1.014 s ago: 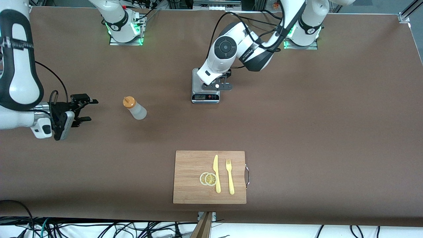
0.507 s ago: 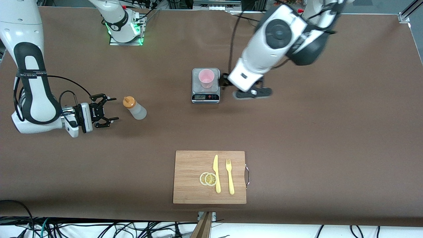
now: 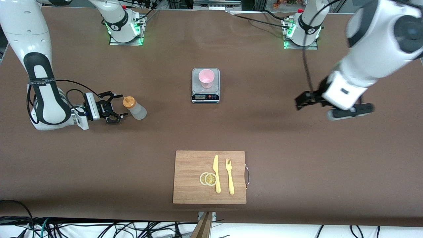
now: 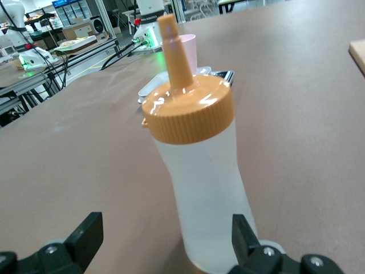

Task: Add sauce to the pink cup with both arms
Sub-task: 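Release the cup and withdraw the left gripper while the right gripper reaches the bottle, then grasp the white squeeze bottle with the right gripper and lift it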

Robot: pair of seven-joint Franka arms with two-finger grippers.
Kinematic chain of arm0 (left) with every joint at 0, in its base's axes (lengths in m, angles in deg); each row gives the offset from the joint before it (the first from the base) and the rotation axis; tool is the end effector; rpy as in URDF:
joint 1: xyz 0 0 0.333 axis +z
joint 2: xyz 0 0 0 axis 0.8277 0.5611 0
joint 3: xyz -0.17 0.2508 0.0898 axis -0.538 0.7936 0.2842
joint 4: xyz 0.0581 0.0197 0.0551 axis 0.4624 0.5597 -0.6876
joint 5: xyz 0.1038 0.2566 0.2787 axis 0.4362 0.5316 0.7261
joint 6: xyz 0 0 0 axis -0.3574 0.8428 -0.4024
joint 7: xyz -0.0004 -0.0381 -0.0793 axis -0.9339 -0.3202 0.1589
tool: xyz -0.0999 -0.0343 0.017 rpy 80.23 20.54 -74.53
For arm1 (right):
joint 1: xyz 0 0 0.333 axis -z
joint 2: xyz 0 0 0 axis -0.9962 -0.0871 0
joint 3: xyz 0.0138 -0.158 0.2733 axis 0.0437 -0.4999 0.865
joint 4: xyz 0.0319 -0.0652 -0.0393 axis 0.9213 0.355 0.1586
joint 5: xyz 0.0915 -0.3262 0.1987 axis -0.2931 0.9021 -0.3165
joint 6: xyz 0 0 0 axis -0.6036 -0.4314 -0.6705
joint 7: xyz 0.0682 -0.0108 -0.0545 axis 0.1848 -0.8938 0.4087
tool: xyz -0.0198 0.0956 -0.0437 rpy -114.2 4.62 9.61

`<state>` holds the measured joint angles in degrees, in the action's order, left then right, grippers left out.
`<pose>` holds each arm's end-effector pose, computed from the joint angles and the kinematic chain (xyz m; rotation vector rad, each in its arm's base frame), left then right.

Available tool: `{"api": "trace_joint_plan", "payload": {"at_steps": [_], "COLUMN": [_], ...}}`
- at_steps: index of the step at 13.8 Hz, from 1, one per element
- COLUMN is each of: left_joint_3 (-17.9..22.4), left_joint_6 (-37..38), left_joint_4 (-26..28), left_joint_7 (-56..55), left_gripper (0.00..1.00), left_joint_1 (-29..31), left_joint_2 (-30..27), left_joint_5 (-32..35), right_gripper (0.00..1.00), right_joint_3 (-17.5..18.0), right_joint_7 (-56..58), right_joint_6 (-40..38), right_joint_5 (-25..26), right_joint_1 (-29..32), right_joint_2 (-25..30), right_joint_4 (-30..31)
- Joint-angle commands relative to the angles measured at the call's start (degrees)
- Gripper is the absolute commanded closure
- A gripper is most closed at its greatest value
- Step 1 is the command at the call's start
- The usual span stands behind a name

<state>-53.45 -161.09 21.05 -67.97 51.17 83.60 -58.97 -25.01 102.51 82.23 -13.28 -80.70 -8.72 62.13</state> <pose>0.6029 -0.1329 0.5534 3.0242 0.2995 -0.0293 0.5579 -0.0249 0.1513 -1.2908 -1.6390 -0.5421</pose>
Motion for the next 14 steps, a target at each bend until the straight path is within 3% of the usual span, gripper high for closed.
{"api": "trace_joint_plan", "payload": {"at_steps": [1, 5, 14], "left_joint_3": [-0.99, -0.72, 1.12], "left_joint_6": [4.83, 8.71, 10.47], "left_joint_4": [-1.74, -2.80, -3.06], "left_joint_7": [10.05, 20.62, 22.73], "left_gripper": [0.00, 0.00, 0.00], "left_joint_1": [5.38, 11.98, 11.81], "left_joint_2": [-1.14, -1.32, -2.64], "left_joint_5": [1.03, 1.03, 1.82], "right_gripper": [0.00, 0.00, 0.01], "right_joint_3": [0.26, 0.34, 0.61], "right_joint_7": [5.54, 9.41, 9.77], "right_joint_6": [-1.89, -3.73, -4.35], "right_joint_5": [-3.04, -7.70, -12.63], "right_joint_1": [0.62, 0.44, 0.09], "right_joint_2": [-0.71, -2.81, -5.71], "right_joint_4": [0.34, 0.43, 0.16]}}
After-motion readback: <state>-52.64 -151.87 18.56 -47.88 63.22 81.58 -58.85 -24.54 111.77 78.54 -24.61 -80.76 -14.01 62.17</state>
